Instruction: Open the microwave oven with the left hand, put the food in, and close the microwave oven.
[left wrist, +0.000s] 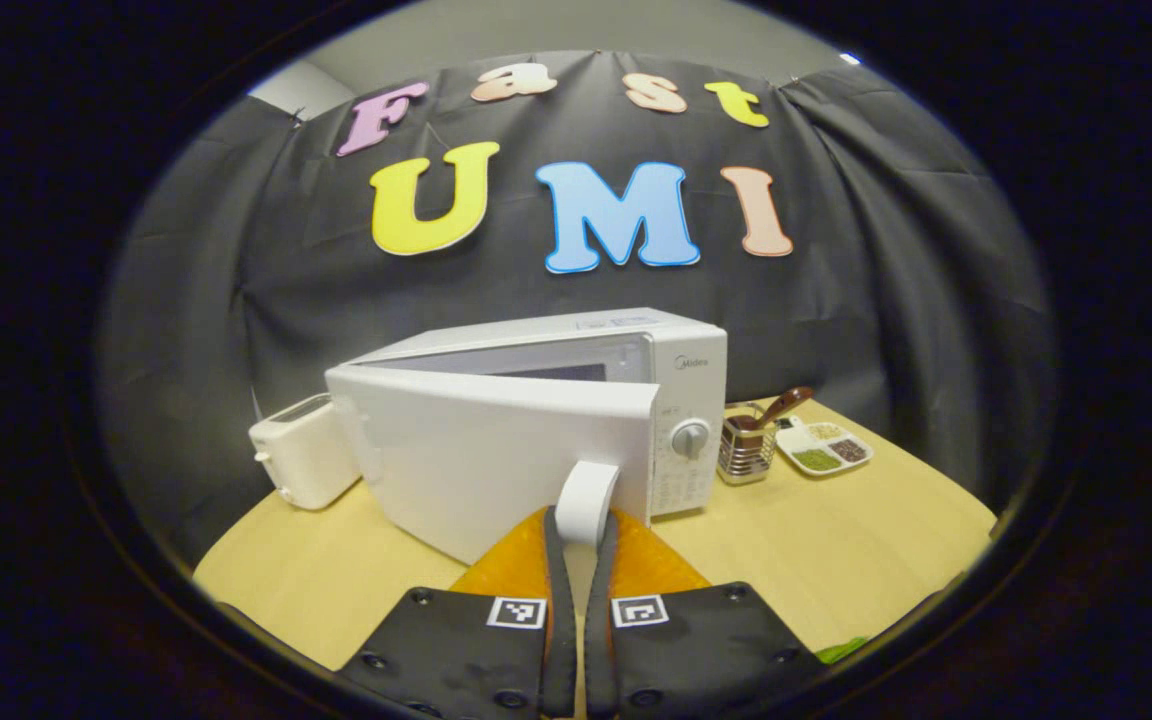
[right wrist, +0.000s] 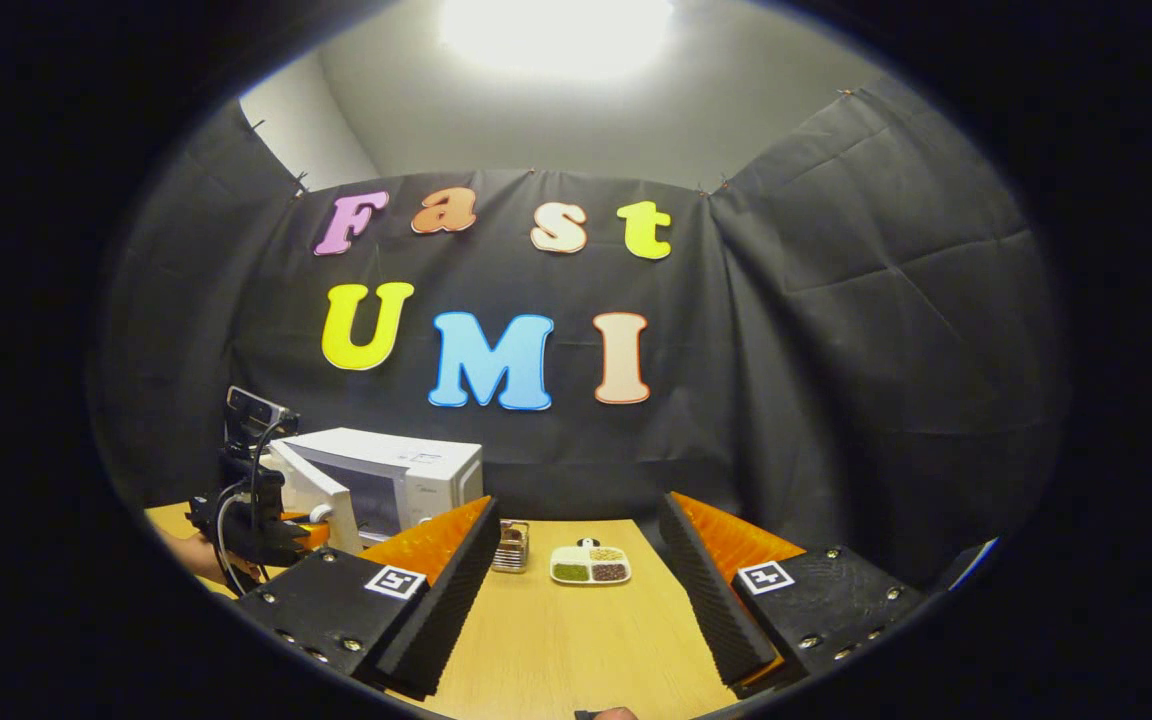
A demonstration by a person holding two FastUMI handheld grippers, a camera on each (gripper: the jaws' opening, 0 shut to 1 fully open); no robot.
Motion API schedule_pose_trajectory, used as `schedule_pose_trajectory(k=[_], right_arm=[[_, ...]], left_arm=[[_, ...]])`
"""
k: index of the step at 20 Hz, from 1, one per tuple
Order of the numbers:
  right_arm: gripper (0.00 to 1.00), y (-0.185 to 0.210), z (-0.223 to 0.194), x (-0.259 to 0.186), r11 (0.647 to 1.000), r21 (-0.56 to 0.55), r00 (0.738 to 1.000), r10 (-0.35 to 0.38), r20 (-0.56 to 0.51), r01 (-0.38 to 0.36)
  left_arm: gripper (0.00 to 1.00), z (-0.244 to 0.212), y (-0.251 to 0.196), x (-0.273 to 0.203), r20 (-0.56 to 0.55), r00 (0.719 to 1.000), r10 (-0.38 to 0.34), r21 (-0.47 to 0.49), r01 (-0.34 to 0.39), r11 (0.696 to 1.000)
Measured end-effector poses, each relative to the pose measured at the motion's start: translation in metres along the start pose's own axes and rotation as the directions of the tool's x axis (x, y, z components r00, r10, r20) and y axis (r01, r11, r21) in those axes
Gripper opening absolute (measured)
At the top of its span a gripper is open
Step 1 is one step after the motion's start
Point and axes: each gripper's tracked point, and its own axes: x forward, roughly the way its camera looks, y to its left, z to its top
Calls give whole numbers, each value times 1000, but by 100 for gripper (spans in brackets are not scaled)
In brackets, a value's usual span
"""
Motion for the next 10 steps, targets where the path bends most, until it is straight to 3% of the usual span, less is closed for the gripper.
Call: schedule_pose_trajectory(k=[3,10], right_arm=[[98,21,-1,2,995,21,996,94,3,-94],[98,83,9,3,981,9,981,194,17,-195]], left_arm=[[10,-11,27,-28,-7,999,50,13,-50,999],[10,-30,75,-66,-14,997,82,3,-82,997]])
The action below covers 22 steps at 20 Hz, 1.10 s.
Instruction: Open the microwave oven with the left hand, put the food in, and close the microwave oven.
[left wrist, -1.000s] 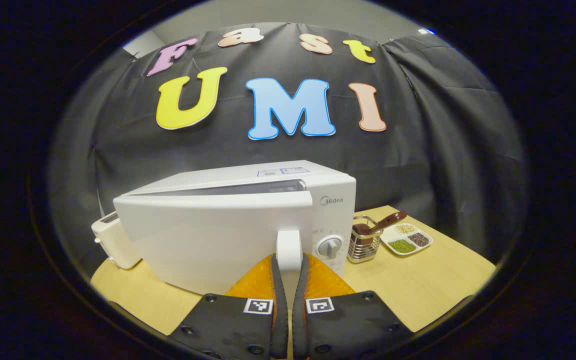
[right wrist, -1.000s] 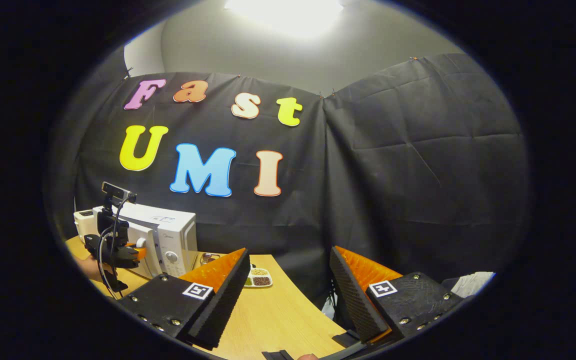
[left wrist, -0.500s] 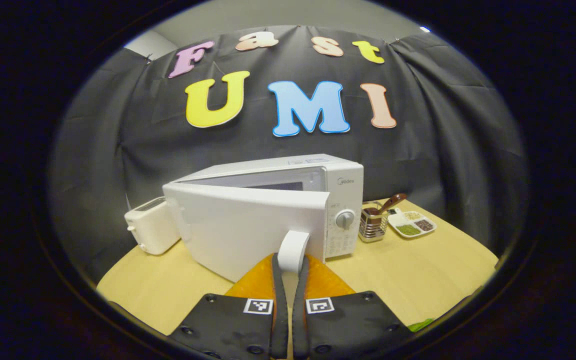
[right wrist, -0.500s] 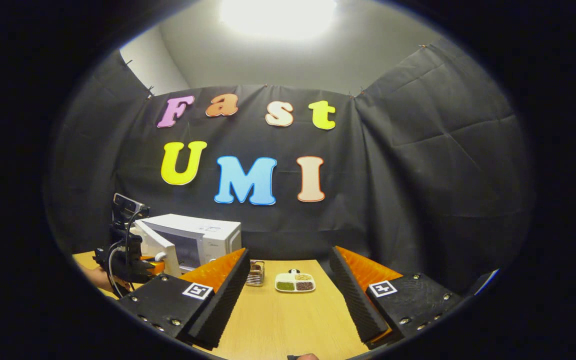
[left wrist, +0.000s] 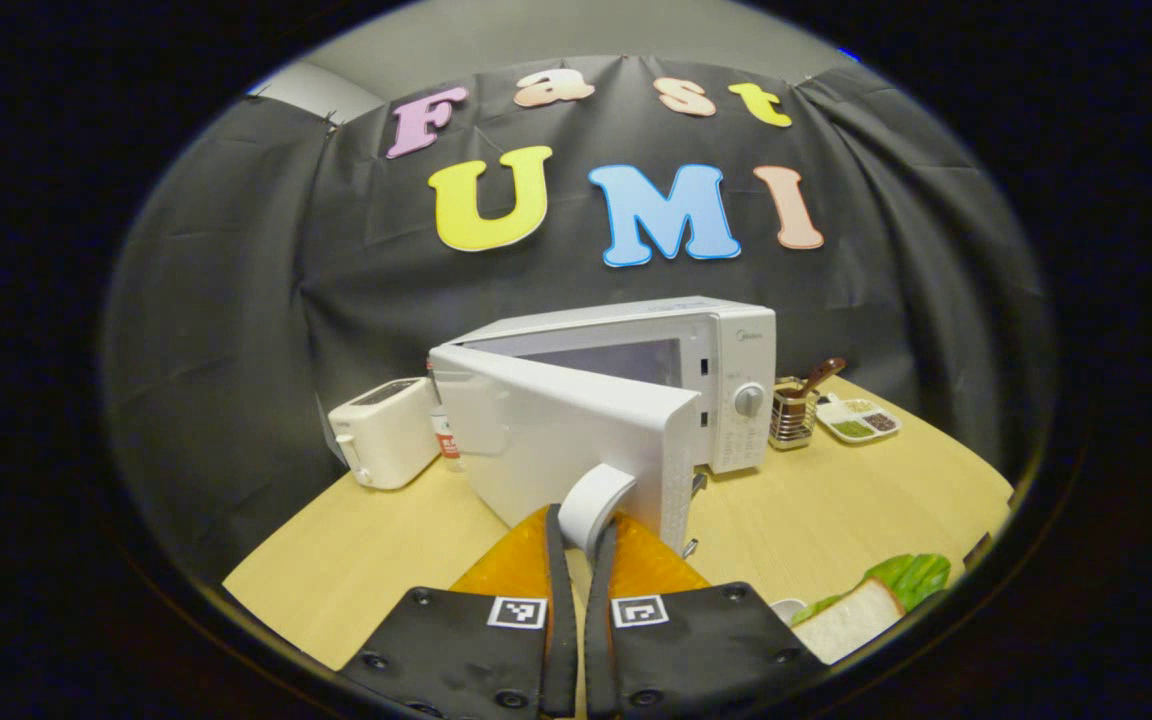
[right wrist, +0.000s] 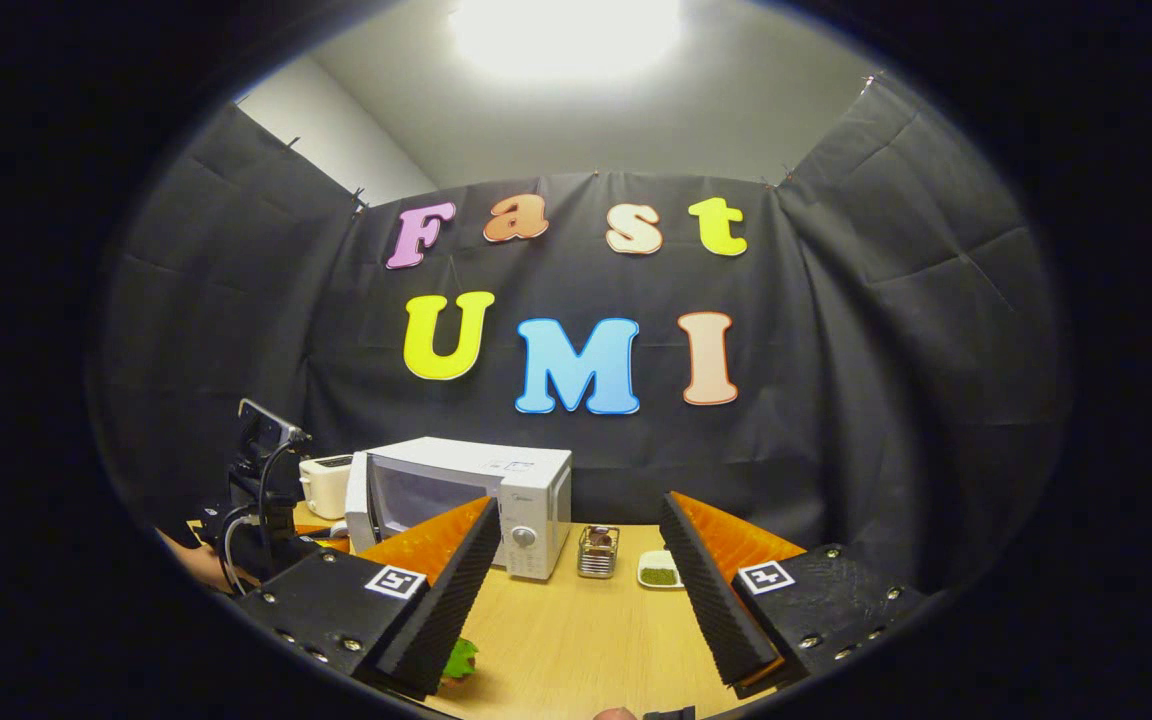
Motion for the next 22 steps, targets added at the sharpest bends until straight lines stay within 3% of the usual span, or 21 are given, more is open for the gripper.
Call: schedule_pose_trajectory(k=[10,17,22], right_arm=[[98,113,-2,9,1000,-4,1000,22,-13,-22],[98,161,-4,13,1000,-6,1000,-13,-13,13],[98,194,-10,15,999,-17,999,-30,-27,29]], left_arm=[[10,-17,68,-28,6,995,-102,20,102,995],[10,-26,112,-37,13,988,-156,25,156,987],[10,-34,156,-42,20,988,-154,28,154,988]])
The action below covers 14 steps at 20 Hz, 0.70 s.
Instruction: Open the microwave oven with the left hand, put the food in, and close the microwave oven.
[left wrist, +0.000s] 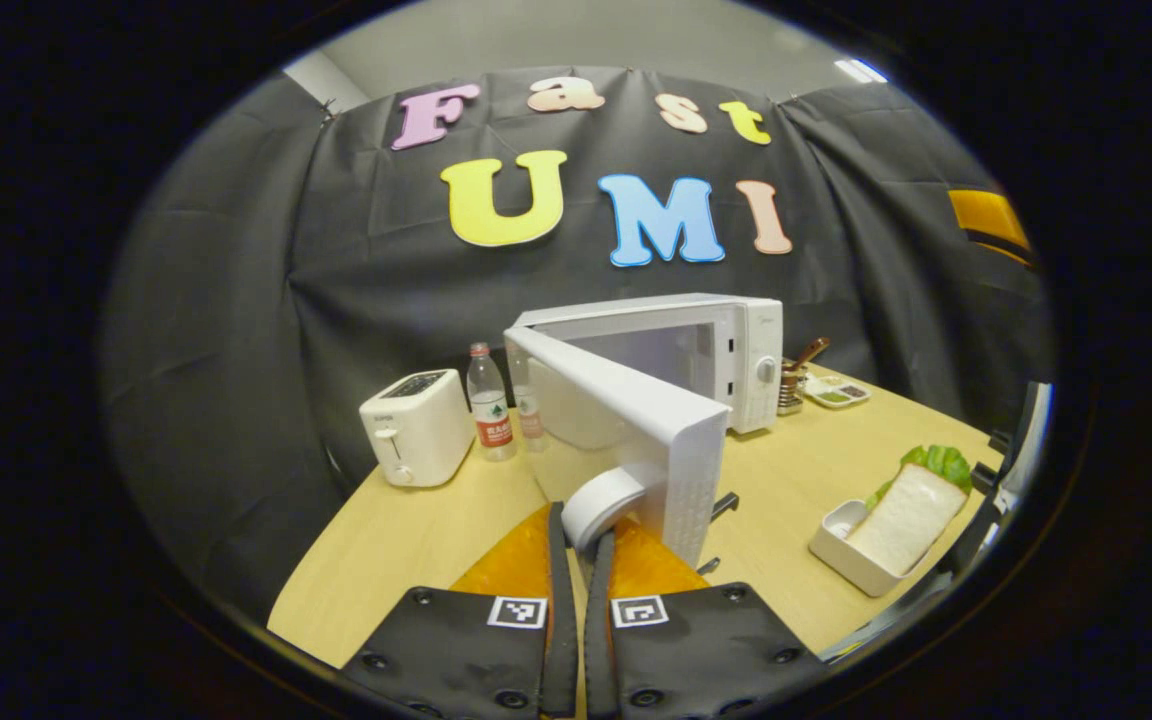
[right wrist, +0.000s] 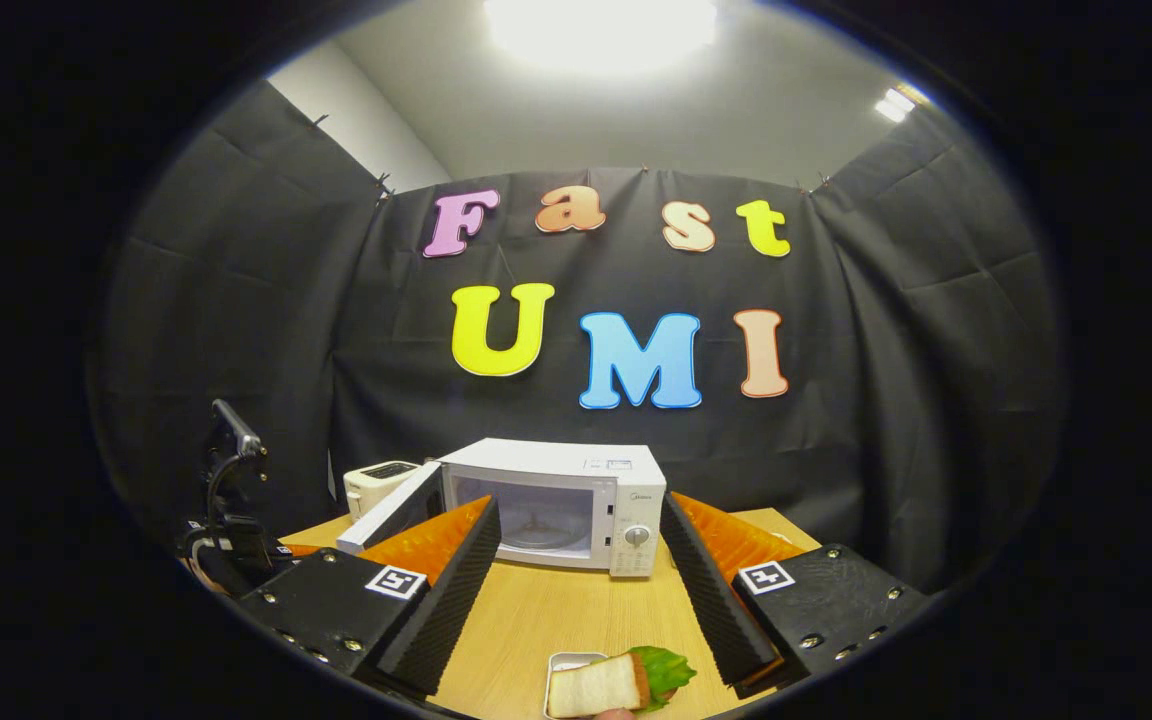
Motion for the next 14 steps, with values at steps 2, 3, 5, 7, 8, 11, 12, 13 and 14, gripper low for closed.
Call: schedule_pose_trajectory(k=[2,3,5,7,8,11,12,13,14], right_arm=[[98,11,-3,1,1000,-7,1000,-3,-6,3],[98,17,-4,1,1000,-8,1000,-2,-9,2],[98,23,-4,2,1000,-21,1000,-3,-11,3],[98,30,-7,4,999,-34,1000,15,-22,-16],[98,32,-8,5,999,-36,999,25,-26,-26],[98,27,-11,8,998,-32,998,47,-36,-48],[98,23,-12,10,998,-28,997,56,-46,-57],[98,19,-14,12,997,-23,996,66,-54,-67],[98,15,-15,14,996,-18,995,81,-58,-83]], left_arm=[[11,-4,21,-4,2,1000,18,5,-18,1000],[8,-7,31,-5,2,1000,22,1,-22,1000],[9,-9,42,-7,2,1000,17,-17,-17,1000],[10,-12,48,-8,7,1000,8,-28,-7,1000],[12,-15,48,-9,-2,1000,-3,-56,3,998],[35,-23,69,-16,-10,996,90,-98,-90,991],[51,-25,76,-20,-14,992,122,-114,-122,986],[67,-28,83,-27,-23,988,155,-130,-156,979],[82,-29,87,-30,-35,982,186,-141,-189,972]])
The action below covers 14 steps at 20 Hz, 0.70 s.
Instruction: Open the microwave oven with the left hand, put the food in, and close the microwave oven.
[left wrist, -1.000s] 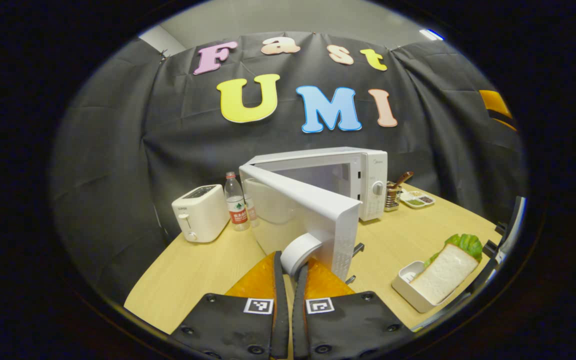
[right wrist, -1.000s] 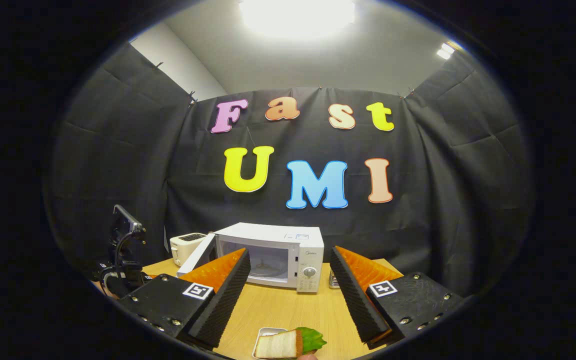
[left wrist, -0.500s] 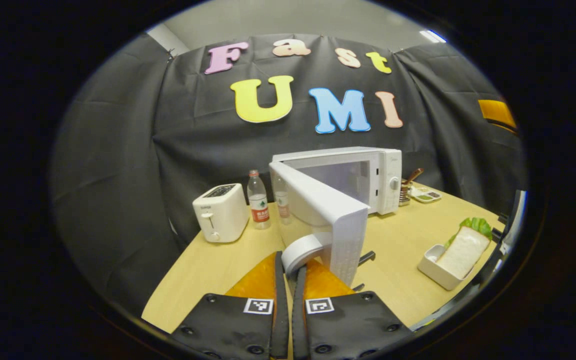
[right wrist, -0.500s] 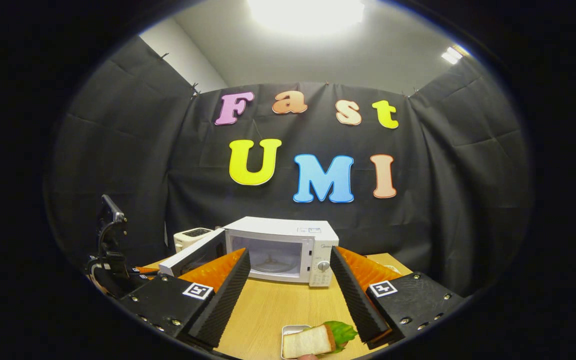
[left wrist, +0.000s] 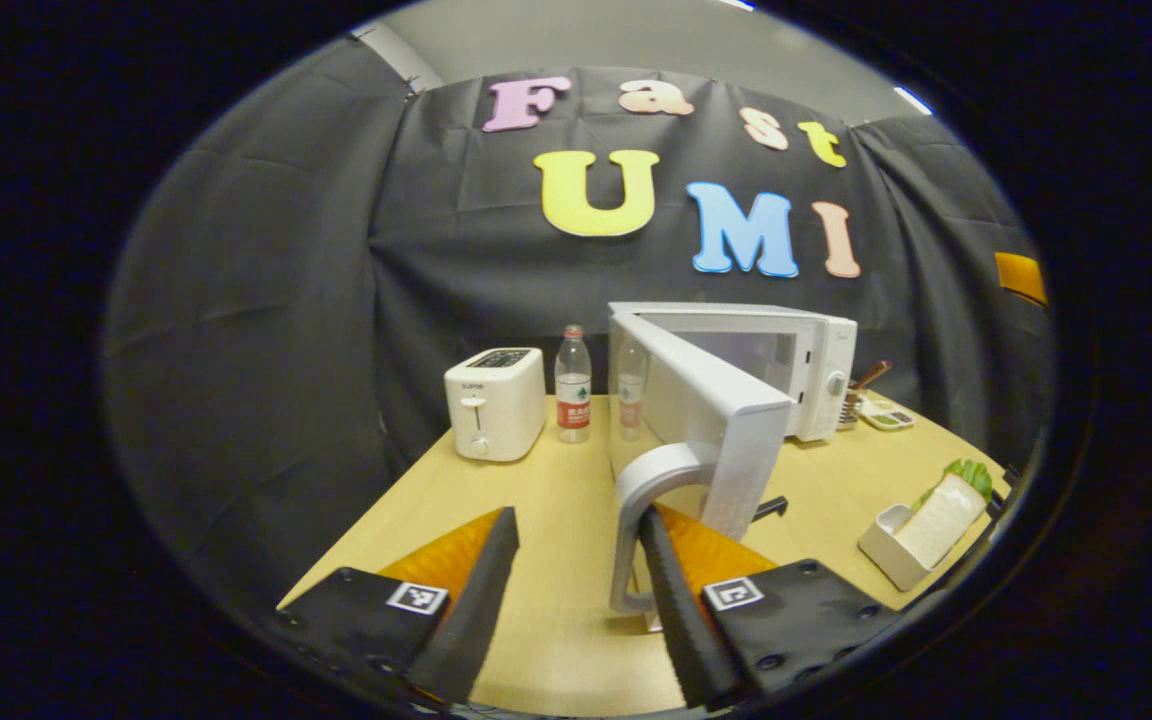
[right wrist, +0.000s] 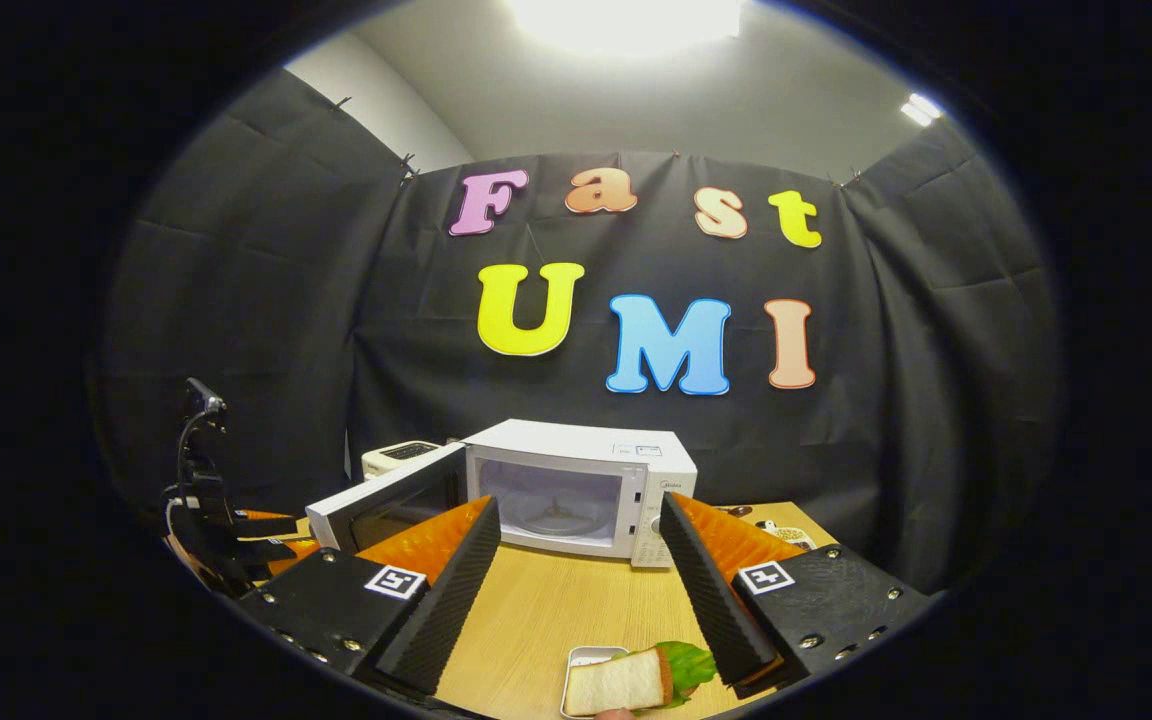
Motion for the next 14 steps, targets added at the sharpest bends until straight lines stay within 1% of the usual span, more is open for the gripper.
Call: schedule_pose_trajectory(k=[1,3,7,10,12,14], right_arm=[[98,-6,0,3,1000,1,1000,12,-1,-12],[98,-19,-7,9,999,13,999,42,-27,-42],[98,-48,-31,20,990,100,987,114,-114,-103],[98,-65,-64,28,973,186,956,179,-233,-137],[99,-74,-85,31,965,212,926,219,-309,-157],[99,-78,-104,31,953,240,895,262,-361,-182]], left_arm=[[97,-3,0,-8,-5,1000,25,-11,-25,1000],[100,14,4,-27,39,995,94,-14,-93,996],[99,52,-3,-75,117,977,177,-42,-173,984],[99,87,-13,-109,179,960,216,-61,-209,976],[100,104,-23,-127,210,949,235,-72,-225,972],[99,118,-30,-140,236,936,263,-79,-251,965]])
